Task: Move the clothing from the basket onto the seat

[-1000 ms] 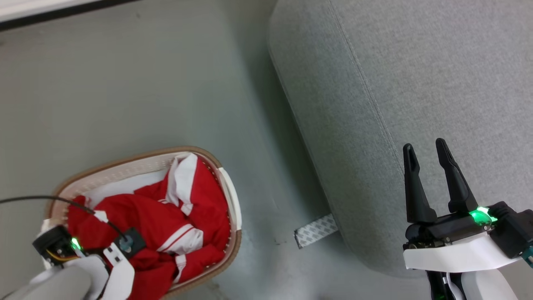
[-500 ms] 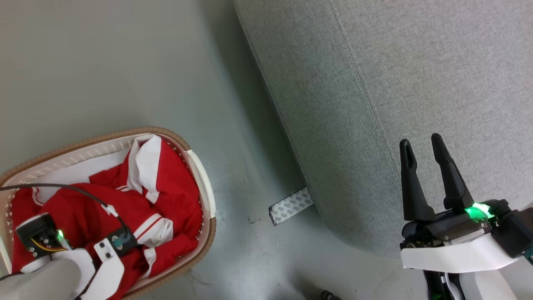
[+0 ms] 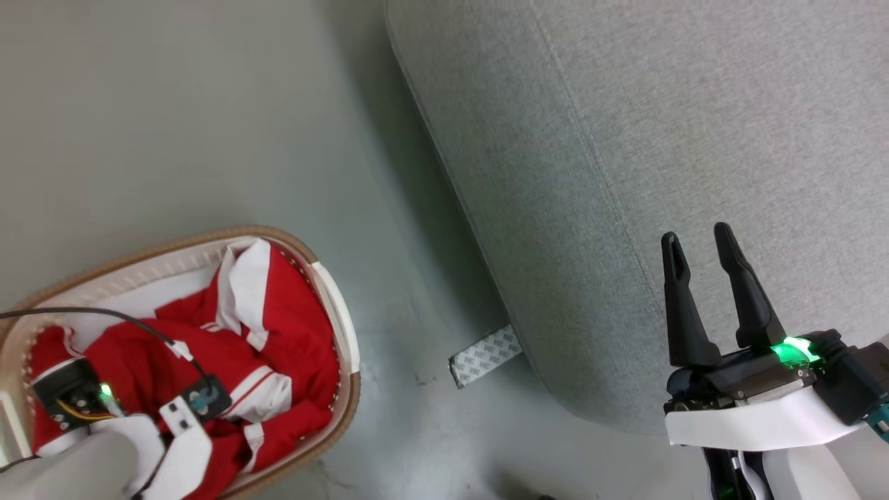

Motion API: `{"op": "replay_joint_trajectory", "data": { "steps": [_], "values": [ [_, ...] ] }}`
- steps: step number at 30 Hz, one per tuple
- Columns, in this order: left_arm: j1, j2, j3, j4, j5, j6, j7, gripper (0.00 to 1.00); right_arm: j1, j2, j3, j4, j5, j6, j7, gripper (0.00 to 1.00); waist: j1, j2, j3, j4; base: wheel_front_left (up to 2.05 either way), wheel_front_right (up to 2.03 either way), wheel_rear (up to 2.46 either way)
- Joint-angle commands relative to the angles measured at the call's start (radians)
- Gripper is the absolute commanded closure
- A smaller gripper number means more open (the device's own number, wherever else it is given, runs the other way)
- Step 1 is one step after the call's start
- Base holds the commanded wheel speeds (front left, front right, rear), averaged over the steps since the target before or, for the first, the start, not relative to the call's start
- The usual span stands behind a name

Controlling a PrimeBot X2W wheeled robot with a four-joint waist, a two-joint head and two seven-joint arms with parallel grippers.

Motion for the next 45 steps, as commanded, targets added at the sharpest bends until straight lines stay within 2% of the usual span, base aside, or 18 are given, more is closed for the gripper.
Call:
{"op": "replay_joint_trajectory", "data": {
  "steps": [1,12,19,23,30,36,45],
  "values": [
    [-0.006,-0.020,0.000,0.014,-0.016,0.002,-0.020,1.00,-0.005,-0.003,-0.008,0.009,-0.015,-0.002,0.000,0.00,-0.0001,0.0000,-0.030,0.015,0.00,0.00,0.00],
    [0.035,-0.246,-0.001,0.170,-0.121,0.002,-0.213,1.00,0.000,-0.004,-0.070,0.085,-0.128,-0.002,0.000,0.00,-0.0001,0.0000,-0.289,0.159,0.00,0.00,0.00],
    [0.064,-0.349,0.004,0.222,-0.222,0.002,-0.365,1.00,0.027,-0.004,-0.092,0.141,-0.184,-0.002,0.000,0.00,-0.0001,0.0000,-0.436,0.256,0.00,0.00,0.00],
    [0.058,-0.386,0.016,0.231,-0.283,0.002,-0.439,1.00,0.046,-0.004,-0.097,0.171,-0.210,-0.002,0.000,0.00,-0.0001,0.0000,-0.501,0.314,0.00,0.00,0.00],
    [0.061,-0.427,0.034,0.207,-0.353,0.002,-0.528,1.00,0.079,-0.004,-0.106,0.206,-0.218,-0.002,0.000,0.00,-0.0001,0.0000,-0.584,0.403,0.00,0.00,0.00],
    [0.033,-0.435,0.070,0.163,-0.375,0.004,-0.566,1.00,0.092,-0.004,-0.109,0.222,-0.206,-0.002,0.000,0.00,-0.0001,0.0000,-0.621,0.443,0.00,0.00,0.00],
    [-0.006,-0.390,0.165,-0.014,-0.389,0.069,-0.588,1.00,0.111,-0.004,-0.093,0.236,-0.200,-0.002,0.000,0.00,-0.0001,0.0000,-0.675,0.474,0.00,0.00,0.00]
  ]
}}
